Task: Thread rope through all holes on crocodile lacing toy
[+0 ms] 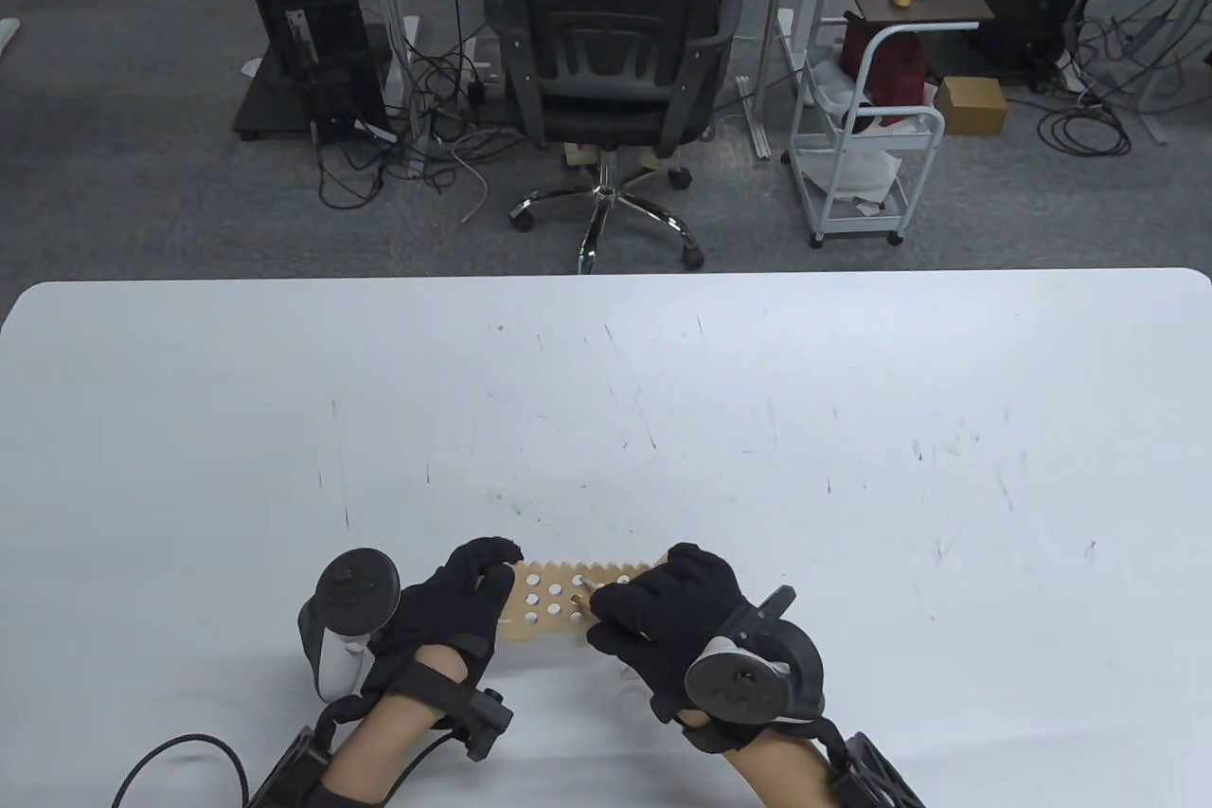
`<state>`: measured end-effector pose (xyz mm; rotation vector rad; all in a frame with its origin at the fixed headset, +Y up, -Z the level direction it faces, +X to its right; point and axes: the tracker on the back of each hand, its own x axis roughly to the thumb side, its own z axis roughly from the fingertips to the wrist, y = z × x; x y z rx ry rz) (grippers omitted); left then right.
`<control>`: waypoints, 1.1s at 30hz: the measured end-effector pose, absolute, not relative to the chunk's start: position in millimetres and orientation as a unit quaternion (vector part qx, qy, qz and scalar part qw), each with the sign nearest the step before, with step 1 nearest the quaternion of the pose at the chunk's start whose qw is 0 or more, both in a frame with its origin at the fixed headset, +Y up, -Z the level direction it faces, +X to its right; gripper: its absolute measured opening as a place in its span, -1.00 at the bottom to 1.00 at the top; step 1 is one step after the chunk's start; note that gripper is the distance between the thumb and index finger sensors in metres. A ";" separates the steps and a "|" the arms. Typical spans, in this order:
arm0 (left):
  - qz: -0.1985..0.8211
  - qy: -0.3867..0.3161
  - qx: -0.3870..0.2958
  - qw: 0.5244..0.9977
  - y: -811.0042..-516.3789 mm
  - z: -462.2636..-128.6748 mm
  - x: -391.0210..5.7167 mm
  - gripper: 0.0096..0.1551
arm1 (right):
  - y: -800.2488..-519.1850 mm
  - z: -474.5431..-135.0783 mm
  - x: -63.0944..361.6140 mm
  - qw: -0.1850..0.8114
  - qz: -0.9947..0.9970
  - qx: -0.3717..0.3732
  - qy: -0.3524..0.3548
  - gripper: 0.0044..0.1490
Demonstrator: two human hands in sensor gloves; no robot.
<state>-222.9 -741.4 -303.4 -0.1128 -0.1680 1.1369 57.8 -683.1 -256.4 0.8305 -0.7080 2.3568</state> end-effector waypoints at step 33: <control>0.536 -0.193 -0.062 0.819 -734.7 -299.6 -202.0 -0.39 | -698.1 -273.8 61.2 0.271 0.925 0.207 -0.170 -0.02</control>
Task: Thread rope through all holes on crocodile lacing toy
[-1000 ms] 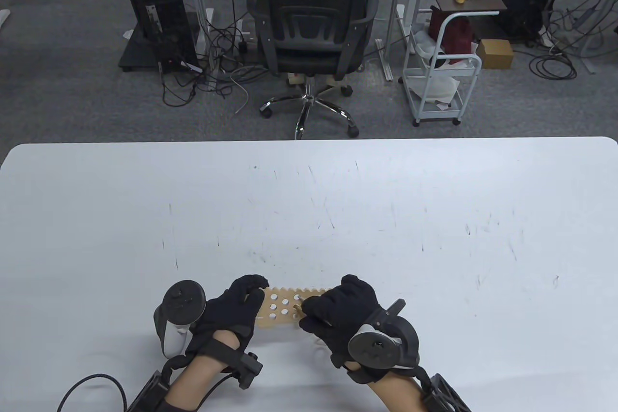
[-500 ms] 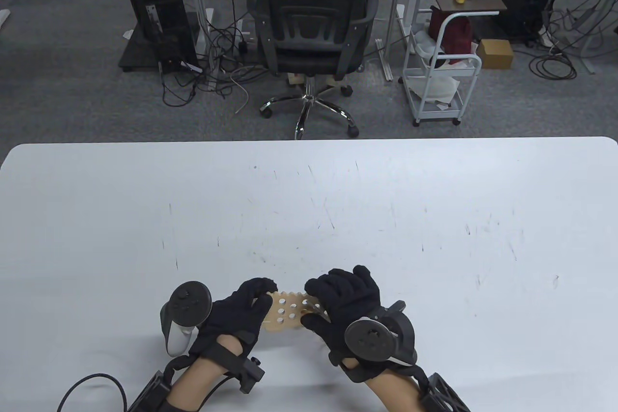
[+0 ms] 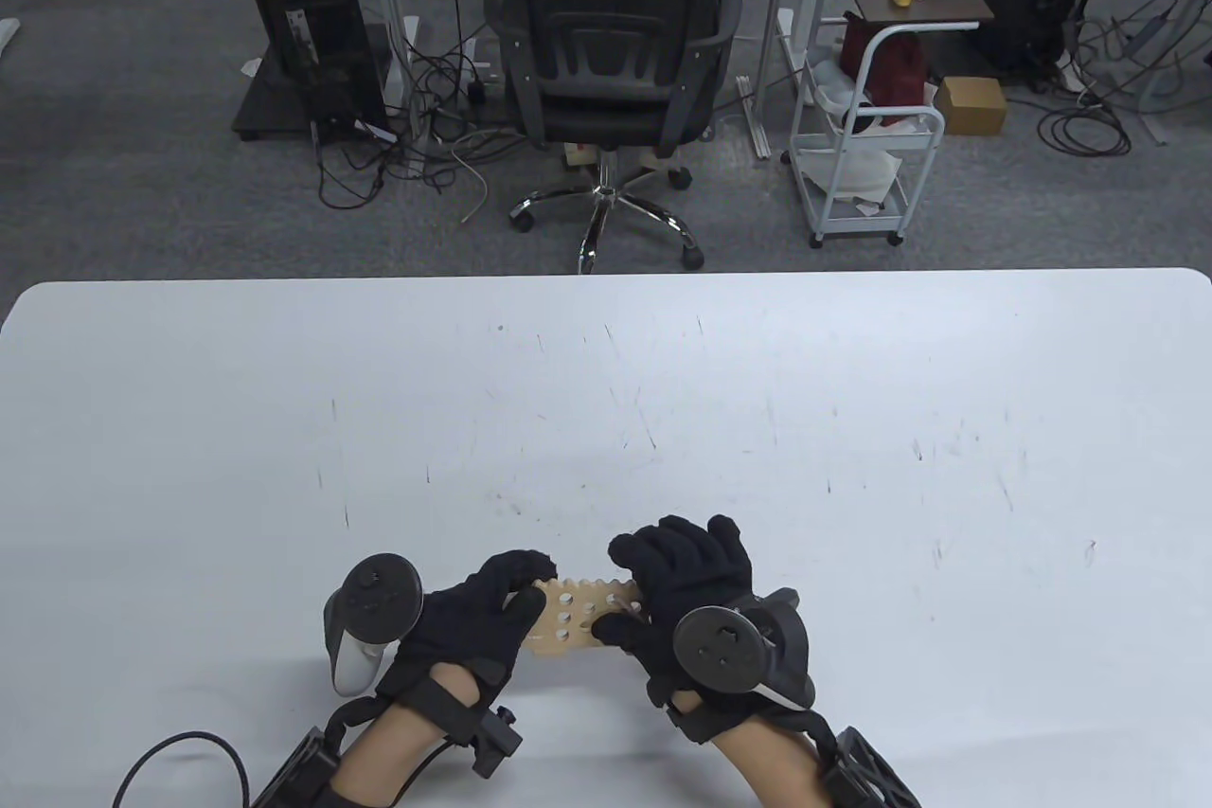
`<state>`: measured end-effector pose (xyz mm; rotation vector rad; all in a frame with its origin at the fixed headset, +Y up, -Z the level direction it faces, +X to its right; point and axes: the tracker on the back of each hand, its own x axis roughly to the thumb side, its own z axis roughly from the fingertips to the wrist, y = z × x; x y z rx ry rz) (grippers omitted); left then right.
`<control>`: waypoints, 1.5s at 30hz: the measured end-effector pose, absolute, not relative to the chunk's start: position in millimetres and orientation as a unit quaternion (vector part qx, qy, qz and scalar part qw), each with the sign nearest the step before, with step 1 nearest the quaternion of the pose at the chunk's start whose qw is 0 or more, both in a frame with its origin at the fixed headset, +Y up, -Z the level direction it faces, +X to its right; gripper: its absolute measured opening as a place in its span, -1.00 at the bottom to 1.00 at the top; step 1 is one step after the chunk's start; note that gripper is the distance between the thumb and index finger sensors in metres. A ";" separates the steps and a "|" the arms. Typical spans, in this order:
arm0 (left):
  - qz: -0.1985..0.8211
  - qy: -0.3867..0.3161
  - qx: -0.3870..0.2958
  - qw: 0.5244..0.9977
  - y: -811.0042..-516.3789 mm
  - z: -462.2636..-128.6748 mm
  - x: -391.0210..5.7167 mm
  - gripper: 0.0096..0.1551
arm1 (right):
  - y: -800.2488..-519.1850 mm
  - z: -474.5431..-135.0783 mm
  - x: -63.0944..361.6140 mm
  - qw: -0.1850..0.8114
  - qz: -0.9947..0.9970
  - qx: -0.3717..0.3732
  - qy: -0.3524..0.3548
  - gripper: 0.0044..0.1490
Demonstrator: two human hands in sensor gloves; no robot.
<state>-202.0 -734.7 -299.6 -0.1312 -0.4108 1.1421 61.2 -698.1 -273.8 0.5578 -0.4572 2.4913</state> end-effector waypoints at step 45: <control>0.618 -0.117 -0.039 0.777 -730.0 -308.8 -239.3 -0.42 | -729.4 -309.9 111.3 0.439 0.889 0.102 -0.078 -0.31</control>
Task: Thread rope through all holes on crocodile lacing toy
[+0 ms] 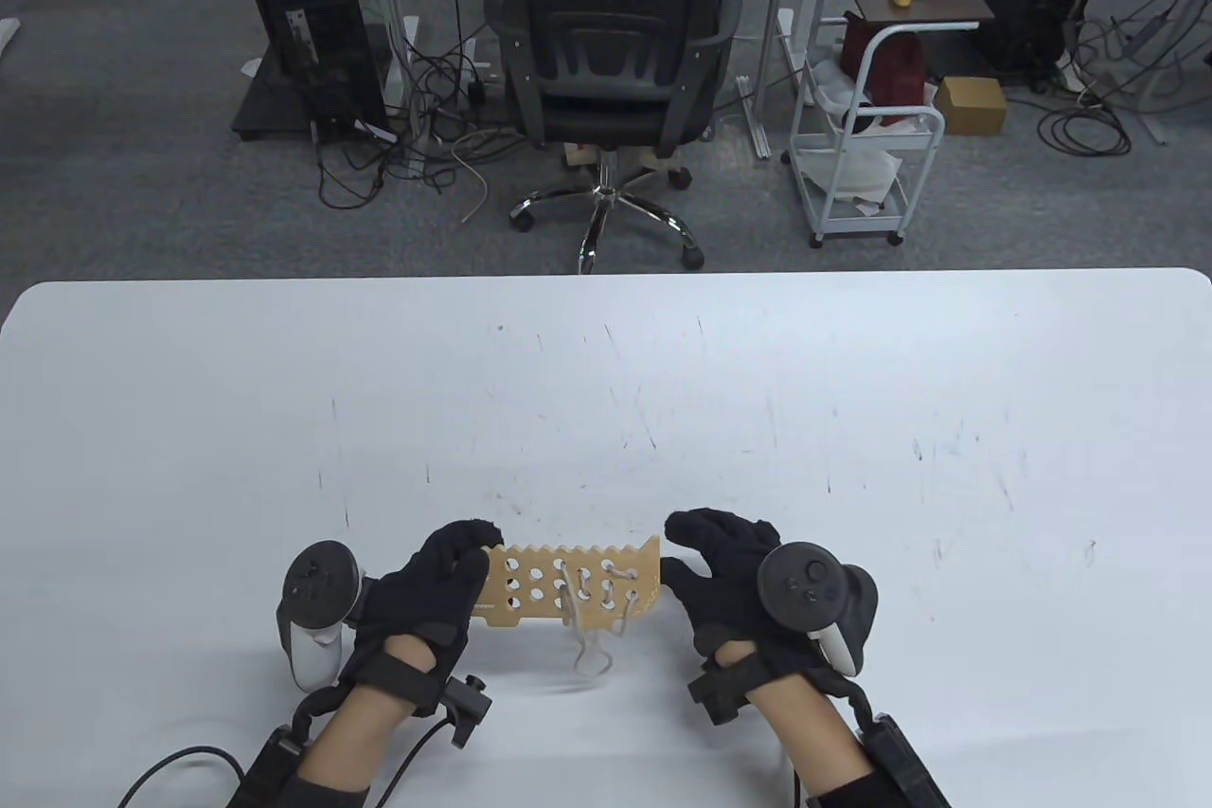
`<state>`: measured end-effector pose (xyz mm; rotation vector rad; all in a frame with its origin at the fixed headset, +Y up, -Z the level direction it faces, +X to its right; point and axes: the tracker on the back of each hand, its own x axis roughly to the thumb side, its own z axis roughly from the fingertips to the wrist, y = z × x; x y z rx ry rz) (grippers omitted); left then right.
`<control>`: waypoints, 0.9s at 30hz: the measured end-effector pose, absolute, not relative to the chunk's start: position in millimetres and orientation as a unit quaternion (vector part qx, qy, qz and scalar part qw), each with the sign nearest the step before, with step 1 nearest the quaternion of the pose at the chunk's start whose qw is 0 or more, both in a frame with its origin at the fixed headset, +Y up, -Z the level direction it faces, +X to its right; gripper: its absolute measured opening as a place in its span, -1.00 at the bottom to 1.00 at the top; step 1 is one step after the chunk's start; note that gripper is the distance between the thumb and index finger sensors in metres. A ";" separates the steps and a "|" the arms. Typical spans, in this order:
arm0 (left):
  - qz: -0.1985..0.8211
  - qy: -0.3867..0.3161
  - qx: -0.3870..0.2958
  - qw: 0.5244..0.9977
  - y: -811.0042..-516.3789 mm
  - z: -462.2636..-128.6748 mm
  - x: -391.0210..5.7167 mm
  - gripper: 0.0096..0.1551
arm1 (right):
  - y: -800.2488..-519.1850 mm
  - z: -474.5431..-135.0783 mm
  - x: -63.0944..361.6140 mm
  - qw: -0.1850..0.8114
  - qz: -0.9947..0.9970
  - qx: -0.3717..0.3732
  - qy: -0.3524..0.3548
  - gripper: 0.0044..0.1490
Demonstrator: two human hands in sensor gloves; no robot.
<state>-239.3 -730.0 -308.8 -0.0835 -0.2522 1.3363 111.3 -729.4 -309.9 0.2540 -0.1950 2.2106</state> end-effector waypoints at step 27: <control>0.645 -0.175 -0.078 0.740 -732.0 -301.2 -214.0 -0.42 | -736.4 -292.4 54.5 0.497 0.816 0.294 0.032 -0.33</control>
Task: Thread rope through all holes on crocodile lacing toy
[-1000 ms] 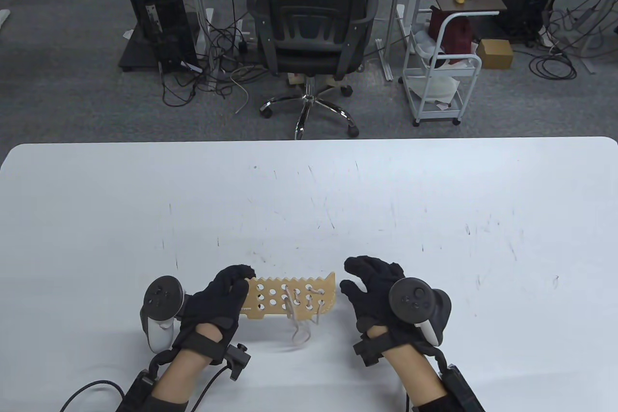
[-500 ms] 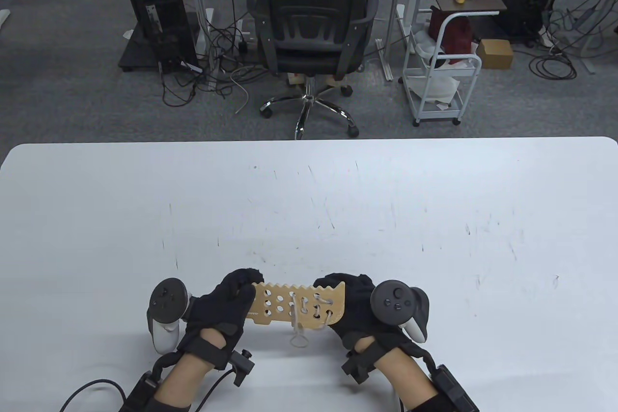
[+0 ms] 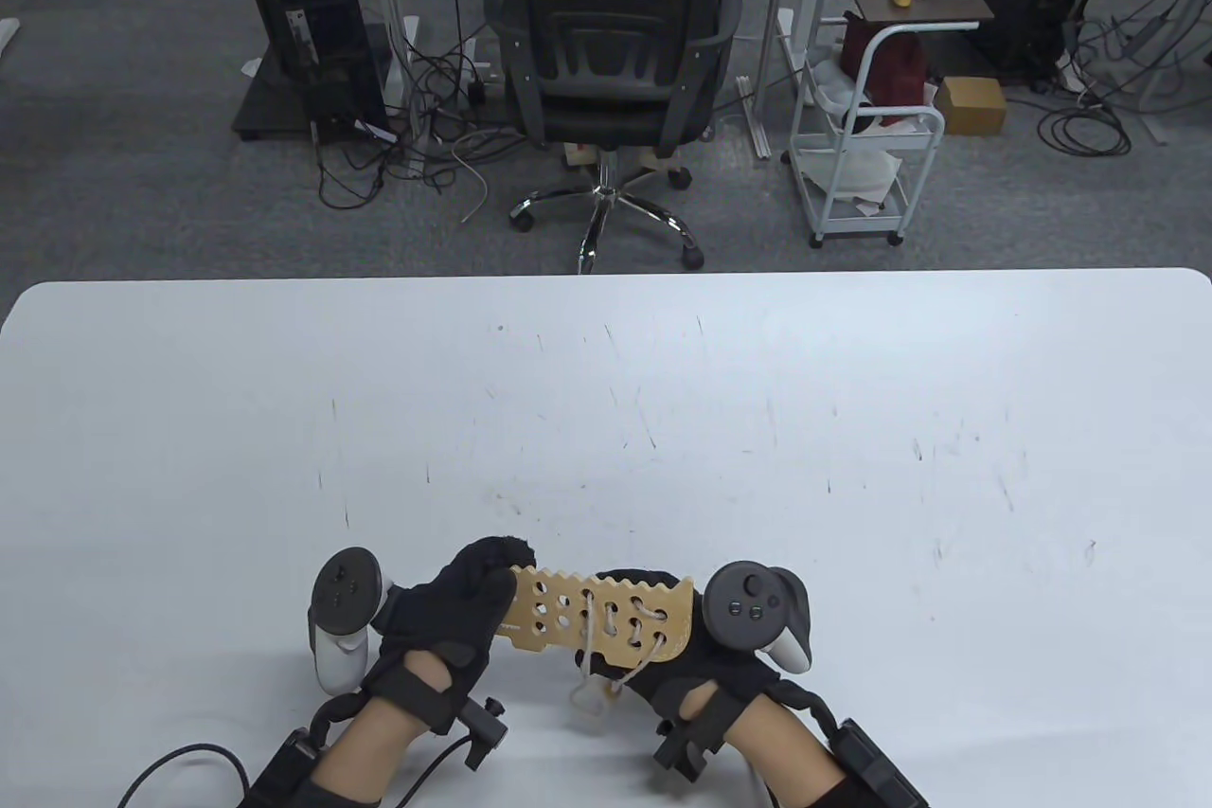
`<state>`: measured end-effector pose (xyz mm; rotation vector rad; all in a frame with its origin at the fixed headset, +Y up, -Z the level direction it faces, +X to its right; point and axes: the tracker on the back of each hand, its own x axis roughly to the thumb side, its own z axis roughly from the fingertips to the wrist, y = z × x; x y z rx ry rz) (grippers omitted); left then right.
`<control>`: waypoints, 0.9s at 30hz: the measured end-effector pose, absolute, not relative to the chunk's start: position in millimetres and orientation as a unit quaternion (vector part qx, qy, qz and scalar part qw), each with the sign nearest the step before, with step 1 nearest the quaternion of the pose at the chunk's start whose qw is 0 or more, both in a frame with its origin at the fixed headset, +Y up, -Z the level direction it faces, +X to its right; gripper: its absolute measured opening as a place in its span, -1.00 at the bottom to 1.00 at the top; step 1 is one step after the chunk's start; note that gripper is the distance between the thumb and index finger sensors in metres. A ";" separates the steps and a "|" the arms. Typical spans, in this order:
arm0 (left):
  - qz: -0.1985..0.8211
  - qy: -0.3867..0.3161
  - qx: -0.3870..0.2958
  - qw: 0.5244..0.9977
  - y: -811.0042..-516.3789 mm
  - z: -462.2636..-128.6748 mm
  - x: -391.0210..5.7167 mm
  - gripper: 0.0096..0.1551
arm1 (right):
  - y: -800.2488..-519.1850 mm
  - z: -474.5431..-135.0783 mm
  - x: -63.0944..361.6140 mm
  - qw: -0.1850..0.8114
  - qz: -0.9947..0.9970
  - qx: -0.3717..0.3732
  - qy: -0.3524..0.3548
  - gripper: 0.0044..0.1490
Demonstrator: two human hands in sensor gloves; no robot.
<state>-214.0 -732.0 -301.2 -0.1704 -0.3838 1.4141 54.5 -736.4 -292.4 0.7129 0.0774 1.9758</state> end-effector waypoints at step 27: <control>0.657 -0.121 -0.049 0.743 -732.7 -306.3 -231.7 -0.42 | -732.4 -298.7 78.2 0.542 0.808 0.230 -0.024 -0.47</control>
